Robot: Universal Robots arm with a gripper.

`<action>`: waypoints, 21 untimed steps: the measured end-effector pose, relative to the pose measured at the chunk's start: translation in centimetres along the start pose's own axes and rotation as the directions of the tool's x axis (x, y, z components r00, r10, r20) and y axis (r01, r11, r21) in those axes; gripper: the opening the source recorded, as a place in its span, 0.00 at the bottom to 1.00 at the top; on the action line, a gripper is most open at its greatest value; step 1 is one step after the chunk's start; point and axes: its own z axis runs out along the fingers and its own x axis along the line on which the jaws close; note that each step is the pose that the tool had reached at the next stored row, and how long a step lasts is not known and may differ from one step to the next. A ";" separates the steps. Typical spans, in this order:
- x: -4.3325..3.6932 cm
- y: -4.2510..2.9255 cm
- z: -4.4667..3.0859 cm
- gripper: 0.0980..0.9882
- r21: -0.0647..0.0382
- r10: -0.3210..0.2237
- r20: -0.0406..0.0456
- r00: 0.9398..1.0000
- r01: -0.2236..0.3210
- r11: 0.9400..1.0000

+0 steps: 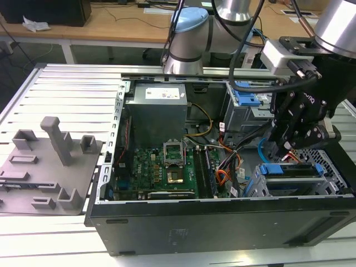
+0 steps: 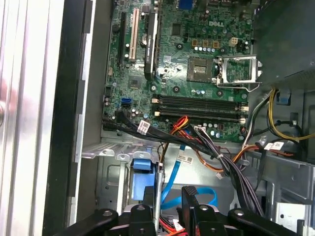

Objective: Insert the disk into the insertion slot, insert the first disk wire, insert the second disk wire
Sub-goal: 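Insert the second disk wire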

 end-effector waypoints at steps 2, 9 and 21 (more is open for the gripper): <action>-0.12 0.12 -0.11 0.30 0.000 0.001 0.000 1.000 -0.001 1.000; -0.61 0.08 -0.19 0.30 -0.001 0.010 0.003 1.000 -0.010 1.000; -1.28 -1.30 0.47 0.30 -0.008 0.015 0.000 1.000 -0.015 1.000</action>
